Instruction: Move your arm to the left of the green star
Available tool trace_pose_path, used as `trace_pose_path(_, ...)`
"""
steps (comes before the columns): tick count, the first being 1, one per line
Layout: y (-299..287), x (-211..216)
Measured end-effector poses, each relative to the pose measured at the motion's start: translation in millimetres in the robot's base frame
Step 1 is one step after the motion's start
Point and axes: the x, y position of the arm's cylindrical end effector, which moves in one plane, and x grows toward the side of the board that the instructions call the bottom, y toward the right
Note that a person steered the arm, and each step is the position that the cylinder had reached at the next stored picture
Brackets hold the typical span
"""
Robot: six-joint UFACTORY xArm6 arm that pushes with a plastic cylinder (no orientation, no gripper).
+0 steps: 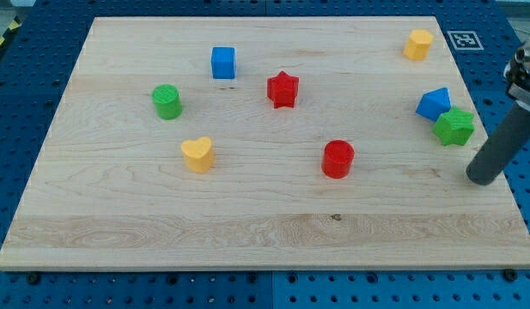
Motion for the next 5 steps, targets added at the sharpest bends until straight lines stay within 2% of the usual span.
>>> trace_pose_path(3, -52, 0)
trace_pose_path(5, -94, -52)
